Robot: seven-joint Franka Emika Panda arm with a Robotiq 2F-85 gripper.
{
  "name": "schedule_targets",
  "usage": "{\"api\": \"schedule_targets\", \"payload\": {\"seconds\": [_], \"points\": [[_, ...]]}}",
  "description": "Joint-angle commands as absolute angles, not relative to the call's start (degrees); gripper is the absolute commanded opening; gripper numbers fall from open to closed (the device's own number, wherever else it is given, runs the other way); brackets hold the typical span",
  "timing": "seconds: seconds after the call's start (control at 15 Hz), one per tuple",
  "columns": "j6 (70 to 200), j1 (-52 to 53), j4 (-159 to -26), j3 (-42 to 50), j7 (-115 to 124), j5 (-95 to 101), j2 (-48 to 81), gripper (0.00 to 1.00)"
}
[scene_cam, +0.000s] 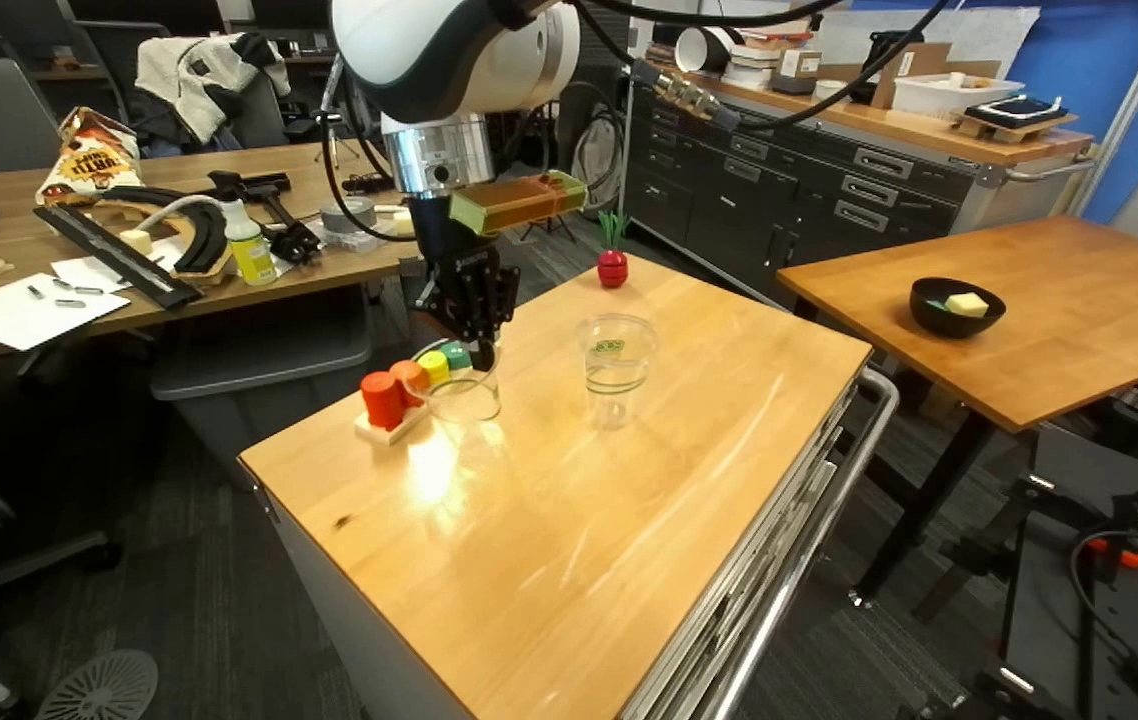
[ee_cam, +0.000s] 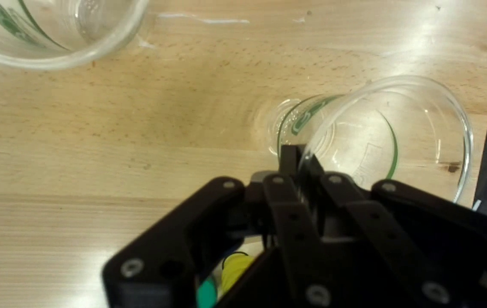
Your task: Stack the clear cups together
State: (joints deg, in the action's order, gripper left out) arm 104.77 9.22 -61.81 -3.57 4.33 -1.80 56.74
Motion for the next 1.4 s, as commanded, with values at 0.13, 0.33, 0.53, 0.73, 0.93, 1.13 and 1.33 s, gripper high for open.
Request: {"api": "schedule_targets", "payload": {"seconds": [0.13,0.33,0.53,0.73,0.93,1.13,1.33], "points": [[94.7,3.1,-57.2,-4.6,5.0,-7.9,53.3,0.01],[92.3,0.3,-54.6,-4.1,6.0,-10.5,50.6,0.01],[91.1,-1.6,-53.6,-3.9,7.2,-12.3,47.5,0.01],[92.2,-2.6,-56.2,-3.5,9.5,-12.2,43.3,0.01],[93.0,-2.7,-59.9,-2.6,13.3,-11.3,39.9,0.01],[94.0,-2.6,-64.7,-1.6,16.4,-11.1,36.9,0.01],[94.9,-2.6,-71.7,-1.0,18.3,-11.4,33.2,0.01]]}}
